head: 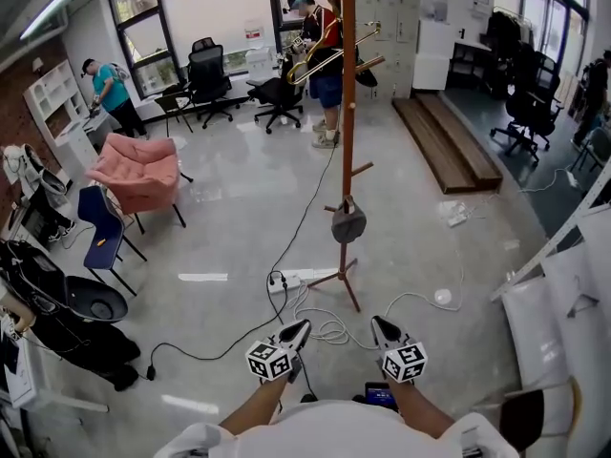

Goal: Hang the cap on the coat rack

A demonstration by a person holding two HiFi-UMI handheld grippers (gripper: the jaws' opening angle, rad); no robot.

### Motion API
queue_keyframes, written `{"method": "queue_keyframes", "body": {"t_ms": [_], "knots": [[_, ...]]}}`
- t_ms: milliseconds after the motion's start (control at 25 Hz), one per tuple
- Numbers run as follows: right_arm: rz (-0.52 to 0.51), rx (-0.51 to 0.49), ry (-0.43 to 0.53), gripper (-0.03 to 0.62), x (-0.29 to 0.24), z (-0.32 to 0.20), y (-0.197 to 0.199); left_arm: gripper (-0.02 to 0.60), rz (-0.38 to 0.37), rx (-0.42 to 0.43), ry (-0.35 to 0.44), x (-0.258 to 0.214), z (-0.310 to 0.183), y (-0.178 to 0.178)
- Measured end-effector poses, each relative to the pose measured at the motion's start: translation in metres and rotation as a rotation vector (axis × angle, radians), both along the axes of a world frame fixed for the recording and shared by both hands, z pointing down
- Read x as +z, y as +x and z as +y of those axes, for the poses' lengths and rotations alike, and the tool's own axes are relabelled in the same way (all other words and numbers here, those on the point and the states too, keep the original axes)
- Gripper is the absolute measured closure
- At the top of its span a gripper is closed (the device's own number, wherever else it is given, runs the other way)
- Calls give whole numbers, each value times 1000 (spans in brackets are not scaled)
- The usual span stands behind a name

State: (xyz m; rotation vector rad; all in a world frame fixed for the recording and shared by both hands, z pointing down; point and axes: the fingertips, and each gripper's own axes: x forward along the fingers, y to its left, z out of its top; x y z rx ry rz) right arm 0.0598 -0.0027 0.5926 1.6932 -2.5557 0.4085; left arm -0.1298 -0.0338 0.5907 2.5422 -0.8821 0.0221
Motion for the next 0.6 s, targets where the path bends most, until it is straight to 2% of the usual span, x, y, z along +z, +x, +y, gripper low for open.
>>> {"method": "queue_keyframes", "body": {"t_ms": [160, 600], "knots": [[7, 0, -9, 568, 1, 3, 1, 563, -12, 17, -24, 9, 4, -1], [14, 31, 5, 568, -4, -6, 16, 563, 3, 33, 15, -3, -6, 10]]}}
